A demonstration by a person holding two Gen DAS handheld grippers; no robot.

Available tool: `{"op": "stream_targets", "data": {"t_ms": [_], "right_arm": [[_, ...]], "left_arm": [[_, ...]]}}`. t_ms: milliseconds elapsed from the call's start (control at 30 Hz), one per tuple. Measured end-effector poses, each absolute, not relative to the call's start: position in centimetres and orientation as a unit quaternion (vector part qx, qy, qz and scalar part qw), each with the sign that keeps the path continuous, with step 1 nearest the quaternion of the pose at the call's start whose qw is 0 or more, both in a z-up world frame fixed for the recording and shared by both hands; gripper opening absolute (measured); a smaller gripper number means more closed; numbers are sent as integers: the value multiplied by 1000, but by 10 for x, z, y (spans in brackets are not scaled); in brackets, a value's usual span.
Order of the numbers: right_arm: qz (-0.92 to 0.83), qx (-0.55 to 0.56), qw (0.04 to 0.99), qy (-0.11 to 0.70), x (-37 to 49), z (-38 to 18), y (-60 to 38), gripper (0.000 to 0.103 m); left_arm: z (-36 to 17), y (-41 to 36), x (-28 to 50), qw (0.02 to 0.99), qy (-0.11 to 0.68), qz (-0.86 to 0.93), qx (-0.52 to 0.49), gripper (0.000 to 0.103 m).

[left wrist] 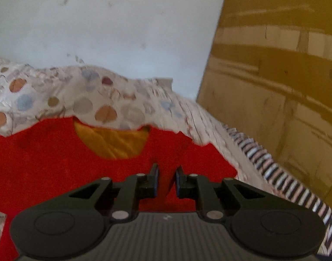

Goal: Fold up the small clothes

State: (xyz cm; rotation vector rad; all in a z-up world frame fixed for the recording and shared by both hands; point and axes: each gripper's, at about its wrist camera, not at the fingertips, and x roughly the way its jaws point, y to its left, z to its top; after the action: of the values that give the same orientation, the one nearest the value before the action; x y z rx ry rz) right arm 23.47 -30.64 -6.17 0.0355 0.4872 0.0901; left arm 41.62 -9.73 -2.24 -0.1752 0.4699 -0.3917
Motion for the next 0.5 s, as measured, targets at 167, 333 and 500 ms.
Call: {"op": "stream_targets", "data": {"t_ms": [167, 333, 500], "right_arm": [[46, 25, 968, 246, 245, -65, -302, 103], [58, 28, 971, 228, 256, -58, -292, 103], [67, 30, 971, 228, 269, -50, -282, 103]], "left_arm": [[-12, -76, 404, 938, 257, -213, -95, 81], [7, -42, 377, 951, 226, -197, -76, 98], [19, -7, 370, 947, 247, -175, -103, 100]]}}
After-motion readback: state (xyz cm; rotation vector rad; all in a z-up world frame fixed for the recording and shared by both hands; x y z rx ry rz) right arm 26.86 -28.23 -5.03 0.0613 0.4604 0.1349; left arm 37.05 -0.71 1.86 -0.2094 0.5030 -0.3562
